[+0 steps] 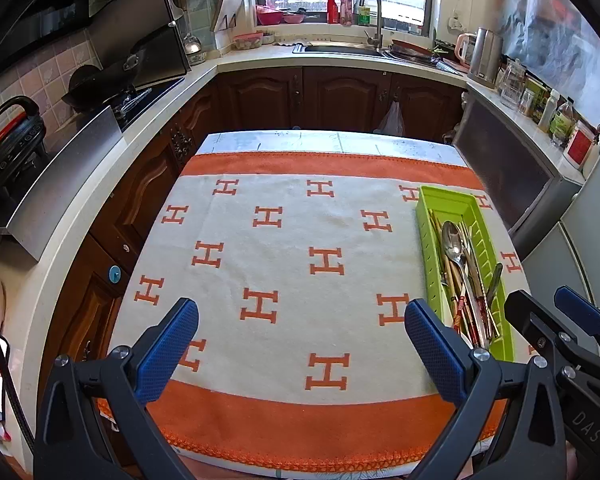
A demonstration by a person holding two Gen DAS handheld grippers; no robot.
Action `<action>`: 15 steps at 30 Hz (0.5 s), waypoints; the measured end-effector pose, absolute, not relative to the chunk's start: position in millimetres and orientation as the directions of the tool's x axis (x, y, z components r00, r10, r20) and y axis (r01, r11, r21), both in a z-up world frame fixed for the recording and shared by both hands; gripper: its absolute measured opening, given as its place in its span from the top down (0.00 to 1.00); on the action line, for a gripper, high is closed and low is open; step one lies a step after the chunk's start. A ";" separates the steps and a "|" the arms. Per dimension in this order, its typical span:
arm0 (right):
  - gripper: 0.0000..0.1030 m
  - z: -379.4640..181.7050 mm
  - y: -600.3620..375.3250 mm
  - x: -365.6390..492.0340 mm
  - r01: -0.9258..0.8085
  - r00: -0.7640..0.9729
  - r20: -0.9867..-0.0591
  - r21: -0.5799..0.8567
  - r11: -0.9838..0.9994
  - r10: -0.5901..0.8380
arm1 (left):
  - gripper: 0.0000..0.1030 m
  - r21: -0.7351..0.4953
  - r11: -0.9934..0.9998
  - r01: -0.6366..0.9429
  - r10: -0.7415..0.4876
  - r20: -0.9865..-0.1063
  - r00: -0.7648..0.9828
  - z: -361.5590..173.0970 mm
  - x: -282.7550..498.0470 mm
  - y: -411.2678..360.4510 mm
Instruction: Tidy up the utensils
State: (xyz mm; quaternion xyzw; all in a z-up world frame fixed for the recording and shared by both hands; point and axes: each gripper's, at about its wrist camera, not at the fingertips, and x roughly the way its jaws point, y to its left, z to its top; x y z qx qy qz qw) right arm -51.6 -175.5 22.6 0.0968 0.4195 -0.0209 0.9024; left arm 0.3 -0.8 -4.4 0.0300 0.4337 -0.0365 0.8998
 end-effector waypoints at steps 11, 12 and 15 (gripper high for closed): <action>0.21 15.0 -175.7 -44.8 0.125 0.633 -0.773 0.157 0.980 0.043 | 0.01 0.028 0.995 0.094 -0.035 -0.793 0.608 -8.1 6.6 -1.4; 0.21 13.8 -176.1 -44.3 0.126 0.632 -0.774 0.155 0.980 0.041 | 0.01 0.027 0.995 0.094 -0.036 -0.795 0.606 -8.5 7.1 -1.3; 0.21 14.4 -175.3 -44.2 0.127 0.633 -0.773 0.155 0.980 0.041 | 0.01 0.028 0.995 0.094 -0.035 -0.794 0.606 -8.6 7.7 -1.7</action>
